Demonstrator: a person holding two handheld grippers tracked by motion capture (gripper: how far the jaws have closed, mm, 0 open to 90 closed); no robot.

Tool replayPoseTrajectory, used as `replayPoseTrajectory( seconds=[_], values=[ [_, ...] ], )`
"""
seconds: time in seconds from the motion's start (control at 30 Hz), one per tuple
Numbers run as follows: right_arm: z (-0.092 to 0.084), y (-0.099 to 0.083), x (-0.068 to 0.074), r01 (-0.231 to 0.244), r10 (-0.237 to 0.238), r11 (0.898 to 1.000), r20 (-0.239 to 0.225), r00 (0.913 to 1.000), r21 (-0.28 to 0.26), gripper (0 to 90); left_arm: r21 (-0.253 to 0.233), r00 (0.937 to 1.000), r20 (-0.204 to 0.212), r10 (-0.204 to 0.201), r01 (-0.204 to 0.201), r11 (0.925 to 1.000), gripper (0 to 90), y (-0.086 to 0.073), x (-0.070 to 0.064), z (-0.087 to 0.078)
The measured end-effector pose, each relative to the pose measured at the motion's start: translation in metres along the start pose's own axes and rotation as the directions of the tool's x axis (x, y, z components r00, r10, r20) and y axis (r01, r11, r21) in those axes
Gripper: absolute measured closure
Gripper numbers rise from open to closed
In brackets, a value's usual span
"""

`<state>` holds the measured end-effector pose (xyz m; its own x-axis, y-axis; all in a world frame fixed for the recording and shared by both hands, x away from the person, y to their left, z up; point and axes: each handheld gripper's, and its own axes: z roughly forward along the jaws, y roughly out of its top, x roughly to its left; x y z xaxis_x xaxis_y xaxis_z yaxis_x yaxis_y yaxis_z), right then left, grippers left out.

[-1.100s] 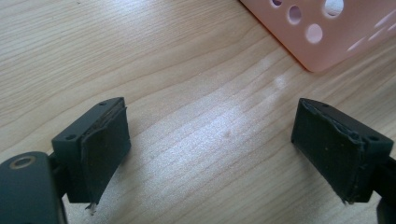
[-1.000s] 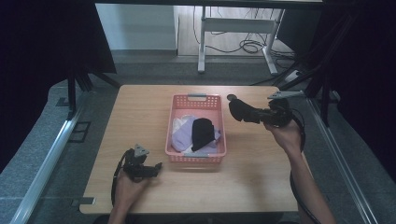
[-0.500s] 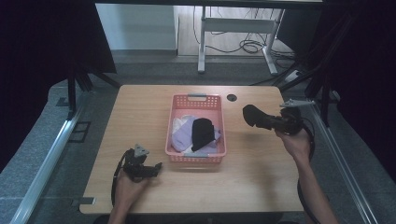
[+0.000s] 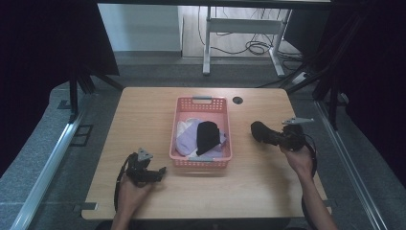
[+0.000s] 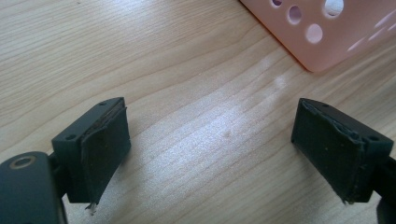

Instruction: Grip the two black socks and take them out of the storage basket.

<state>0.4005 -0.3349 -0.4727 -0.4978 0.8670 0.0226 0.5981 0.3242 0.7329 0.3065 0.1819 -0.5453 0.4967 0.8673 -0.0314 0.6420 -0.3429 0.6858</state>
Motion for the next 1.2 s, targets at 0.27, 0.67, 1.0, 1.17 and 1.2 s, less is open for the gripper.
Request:
replayPoseTrajectory(
  seconds=[0.27, 0.67, 1.0, 1.17, 1.2],
  values=[
    [0.011, -0.017, -0.003, -0.017, 0.017, 0.999, 0.000, 0.9999, 0.037, 75.8, 0.000, 1.0000, 0.000, 0.000, 0.000, 1.0000, 11.3, 0.000, 0.000, 0.000],
    [-0.008, -0.007, 0.000, -0.016, 0.016, 1.000, -0.021, 0.9996, 0.014, 49.1, 0.000, 1.0000, 0.000, 0.001, -0.001, 1.0000, 11.2, 0.000, 0.000, 0.000],
    [-0.015, 0.012, 0.008, -0.006, 0.006, 1.000, -0.073, 0.9974, -0.008, 44.5, 0.000, 1.0000, 0.000, 0.000, 0.000, 1.0000, 11.2, 0.000, 0.000, 0.000],
    [-0.014, 0.023, 0.015, 0.004, -0.006, 1.000, -0.103, 0.9947, -0.023, 43.1, 0.001, 1.0000, 0.000, 0.000, 0.000, 1.0000, 11.3, 0.000, 0.000, 0.000],
    [-0.013, 0.025, 0.018, 0.007, -0.009, 1.000, -0.111, 0.9938, -0.025, 42.6, 0.001, 1.0000, 0.001, 0.000, 0.000, 1.0000, 11.3, 0.000, 0.000, 0.000]
  ],
)
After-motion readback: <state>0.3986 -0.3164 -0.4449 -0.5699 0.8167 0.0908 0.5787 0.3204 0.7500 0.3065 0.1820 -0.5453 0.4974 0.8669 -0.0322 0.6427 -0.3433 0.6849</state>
